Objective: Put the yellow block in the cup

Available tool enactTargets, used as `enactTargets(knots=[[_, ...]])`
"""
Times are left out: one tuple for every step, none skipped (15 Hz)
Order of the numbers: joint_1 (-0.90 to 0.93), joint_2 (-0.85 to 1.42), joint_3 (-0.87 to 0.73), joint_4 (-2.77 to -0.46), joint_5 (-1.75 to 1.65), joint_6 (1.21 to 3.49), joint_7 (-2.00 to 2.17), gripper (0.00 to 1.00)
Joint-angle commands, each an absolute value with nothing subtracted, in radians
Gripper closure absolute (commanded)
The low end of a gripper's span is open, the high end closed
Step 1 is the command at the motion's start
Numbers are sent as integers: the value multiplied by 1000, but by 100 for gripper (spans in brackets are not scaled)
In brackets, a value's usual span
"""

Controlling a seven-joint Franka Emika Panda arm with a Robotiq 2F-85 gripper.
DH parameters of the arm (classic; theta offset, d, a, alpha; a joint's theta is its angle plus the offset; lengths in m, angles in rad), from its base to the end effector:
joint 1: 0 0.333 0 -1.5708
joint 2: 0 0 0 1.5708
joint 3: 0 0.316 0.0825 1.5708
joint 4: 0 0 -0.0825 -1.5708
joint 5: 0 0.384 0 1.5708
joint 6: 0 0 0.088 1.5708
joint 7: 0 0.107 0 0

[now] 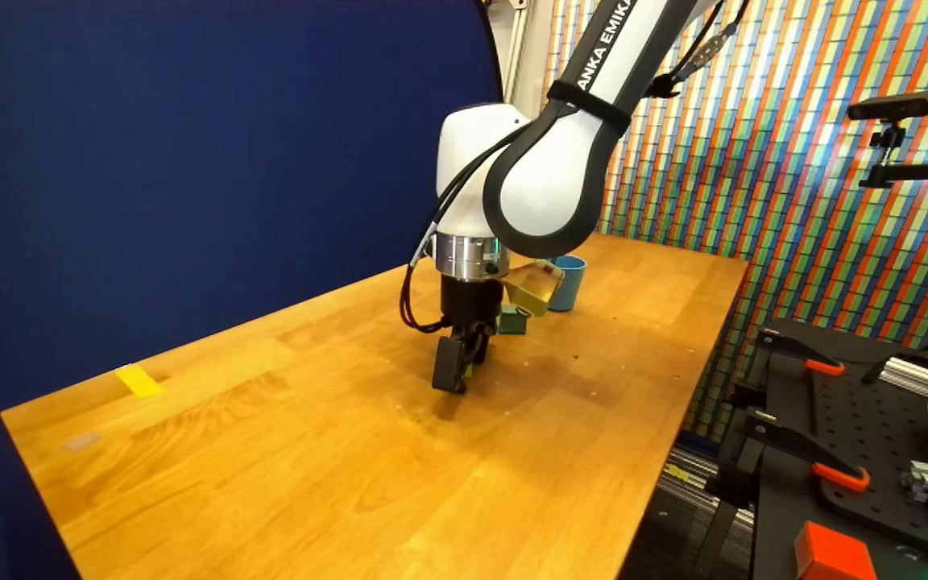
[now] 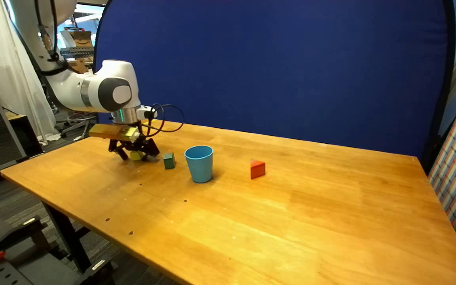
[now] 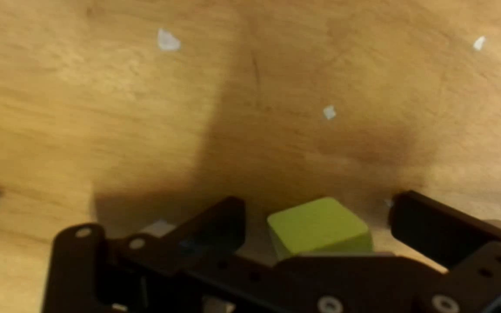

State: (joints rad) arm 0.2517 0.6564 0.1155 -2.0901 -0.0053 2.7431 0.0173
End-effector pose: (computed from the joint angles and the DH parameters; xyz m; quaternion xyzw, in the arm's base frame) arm 0.5317 0.2074 0.1054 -0.9858 -0.1646 0.0061 0.0336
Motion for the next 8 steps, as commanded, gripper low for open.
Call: enactTargets(knots=[[279,720,91,-1986,-46,2737,45,0],[286,721,86,-1981,-52,2739,49,0],[290,721,83,-1976,-56,2739,53,0],[296,719,78,-1972,-60,2731,59,0],[301,713,72,-1974,-62,2726,67,0],[304,702,67,-1980,-60,2716,79,0],[304,689,65,-1988,-56,2701,87,0],[308,678,60,-1996,-57,2698,98,0]])
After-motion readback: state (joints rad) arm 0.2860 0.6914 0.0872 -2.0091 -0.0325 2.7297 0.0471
